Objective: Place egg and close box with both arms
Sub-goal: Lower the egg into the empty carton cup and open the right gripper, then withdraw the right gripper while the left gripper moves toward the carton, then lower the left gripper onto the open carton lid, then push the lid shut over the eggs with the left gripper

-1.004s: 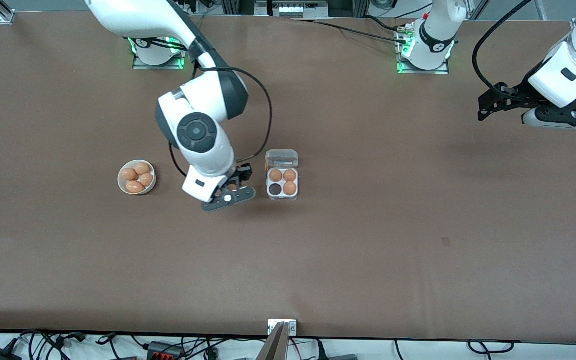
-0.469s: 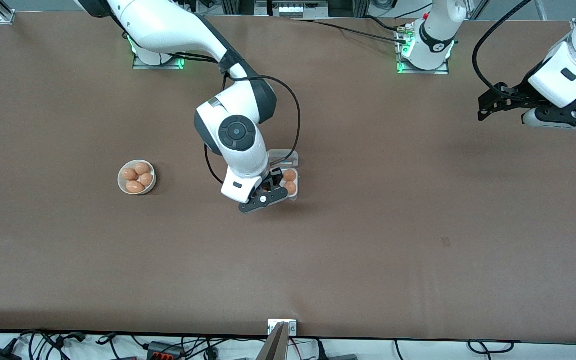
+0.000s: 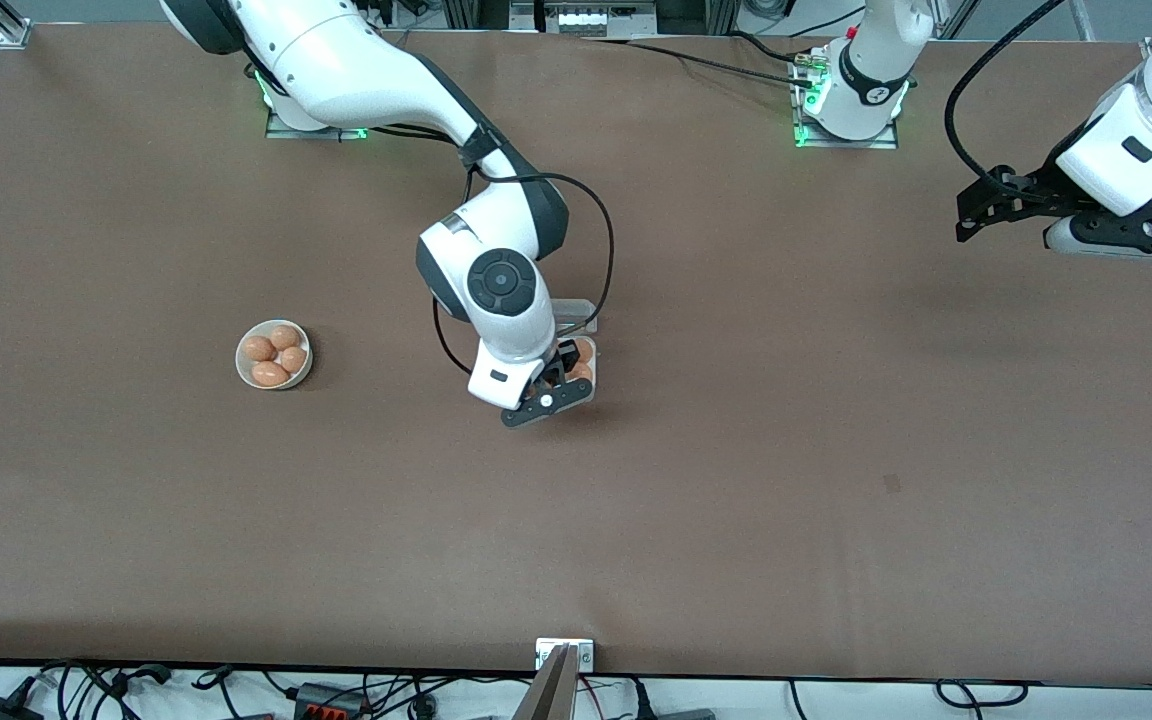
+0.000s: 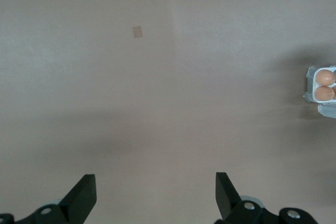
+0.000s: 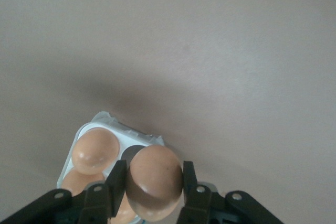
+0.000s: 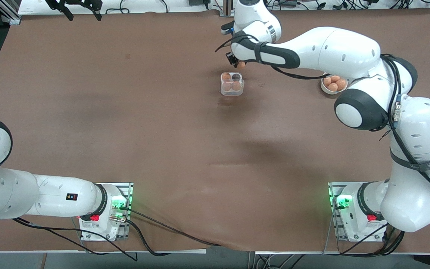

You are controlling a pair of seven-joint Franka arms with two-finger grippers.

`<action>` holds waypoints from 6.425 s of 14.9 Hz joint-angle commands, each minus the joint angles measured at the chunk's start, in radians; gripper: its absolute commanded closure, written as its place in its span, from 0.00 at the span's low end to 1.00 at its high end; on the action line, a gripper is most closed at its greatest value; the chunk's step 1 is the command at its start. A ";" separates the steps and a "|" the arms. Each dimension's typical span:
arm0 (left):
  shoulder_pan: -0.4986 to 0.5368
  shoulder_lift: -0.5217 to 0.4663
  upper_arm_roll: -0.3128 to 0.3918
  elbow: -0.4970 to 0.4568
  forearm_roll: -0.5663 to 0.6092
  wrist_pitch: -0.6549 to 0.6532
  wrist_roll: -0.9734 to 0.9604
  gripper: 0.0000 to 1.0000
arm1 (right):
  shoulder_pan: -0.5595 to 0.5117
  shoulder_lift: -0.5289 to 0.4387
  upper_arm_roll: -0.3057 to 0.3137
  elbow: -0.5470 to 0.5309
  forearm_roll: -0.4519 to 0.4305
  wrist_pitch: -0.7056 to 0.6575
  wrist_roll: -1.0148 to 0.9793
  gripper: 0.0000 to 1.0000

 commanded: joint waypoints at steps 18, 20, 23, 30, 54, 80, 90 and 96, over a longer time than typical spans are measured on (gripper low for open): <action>0.000 0.015 -0.004 0.033 0.021 -0.021 0.015 0.00 | 0.026 0.034 -0.007 -0.004 -0.006 0.019 0.022 0.67; 0.000 0.015 -0.004 0.033 0.021 -0.021 0.015 0.00 | 0.025 0.034 -0.007 -0.004 -0.003 0.019 0.025 0.60; 0.000 0.015 -0.004 0.033 0.021 -0.021 0.015 0.00 | 0.025 0.034 -0.007 -0.002 -0.001 0.019 0.082 0.48; 0.000 0.015 -0.004 0.033 0.021 -0.021 0.015 0.00 | 0.016 0.028 -0.009 -0.002 -0.003 0.009 0.079 0.41; -0.015 0.084 -0.007 0.061 0.009 -0.171 0.063 0.99 | -0.495 -0.256 -0.009 -0.004 0.045 -0.355 -0.070 0.00; -0.755 0.632 -0.018 0.026 -0.013 0.684 -0.619 0.99 | -0.753 -0.692 -0.005 -0.375 -0.003 -0.290 -0.398 0.00; -0.710 0.661 0.004 0.042 0.128 0.875 -0.606 0.99 | -0.710 -0.632 -0.007 -0.318 0.042 -0.293 -0.392 0.00; -0.695 0.580 0.004 0.044 0.128 0.662 -0.557 0.99 | -0.701 -0.670 -0.005 -0.320 0.037 -0.396 -0.273 0.00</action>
